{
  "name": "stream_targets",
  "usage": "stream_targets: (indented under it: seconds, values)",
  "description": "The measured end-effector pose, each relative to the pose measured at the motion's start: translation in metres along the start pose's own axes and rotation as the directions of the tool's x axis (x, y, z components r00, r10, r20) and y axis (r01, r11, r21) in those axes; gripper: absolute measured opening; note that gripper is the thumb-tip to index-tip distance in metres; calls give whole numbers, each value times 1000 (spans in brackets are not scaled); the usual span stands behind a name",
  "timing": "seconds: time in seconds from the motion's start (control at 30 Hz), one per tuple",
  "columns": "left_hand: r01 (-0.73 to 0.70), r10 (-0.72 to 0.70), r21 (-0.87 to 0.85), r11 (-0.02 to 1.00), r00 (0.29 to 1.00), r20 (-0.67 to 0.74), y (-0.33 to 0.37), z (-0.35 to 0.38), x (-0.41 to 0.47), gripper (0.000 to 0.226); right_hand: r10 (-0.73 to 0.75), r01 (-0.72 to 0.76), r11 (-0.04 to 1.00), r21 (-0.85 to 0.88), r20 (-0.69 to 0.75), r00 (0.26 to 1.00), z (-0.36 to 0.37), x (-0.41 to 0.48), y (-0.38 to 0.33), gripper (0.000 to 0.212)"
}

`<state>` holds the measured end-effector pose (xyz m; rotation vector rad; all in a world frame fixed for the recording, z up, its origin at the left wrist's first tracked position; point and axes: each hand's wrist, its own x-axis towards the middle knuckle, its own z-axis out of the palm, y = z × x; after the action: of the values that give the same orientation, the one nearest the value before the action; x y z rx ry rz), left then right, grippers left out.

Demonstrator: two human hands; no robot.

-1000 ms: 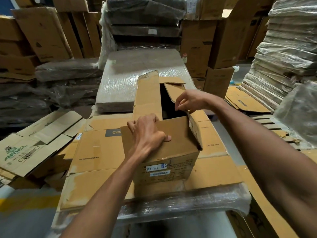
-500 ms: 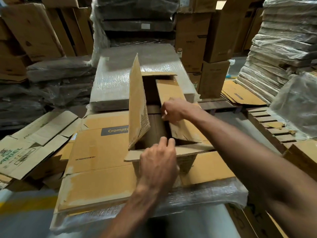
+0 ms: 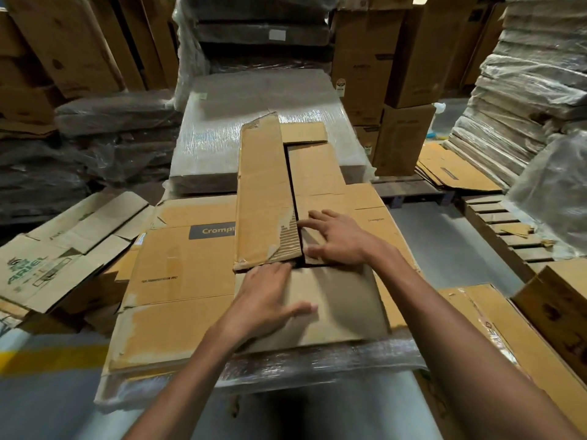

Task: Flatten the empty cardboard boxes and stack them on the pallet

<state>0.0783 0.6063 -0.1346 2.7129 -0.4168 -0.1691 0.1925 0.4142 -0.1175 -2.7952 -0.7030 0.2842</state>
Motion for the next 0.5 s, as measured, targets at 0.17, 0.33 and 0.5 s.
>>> stream_targets:
  seconds: [0.17, 0.33, 0.5]
  values:
    - [2, 63, 199, 980, 946, -319, -4, 35, 2, 72, -46, 46, 999, -26, 18, 999, 16, -28, 3, 97]
    - [57, 94, 332, 942, 902, -421, -8, 55, 21, 52, -34, -1, 972, -234, -145, 989, 47, -36, -6, 111]
    - [30, 121, 323, 946, 891, -437, -11, 55, 31, 53, -43, -16, 965, -261, -219, 975, 53, -35, -3, 108]
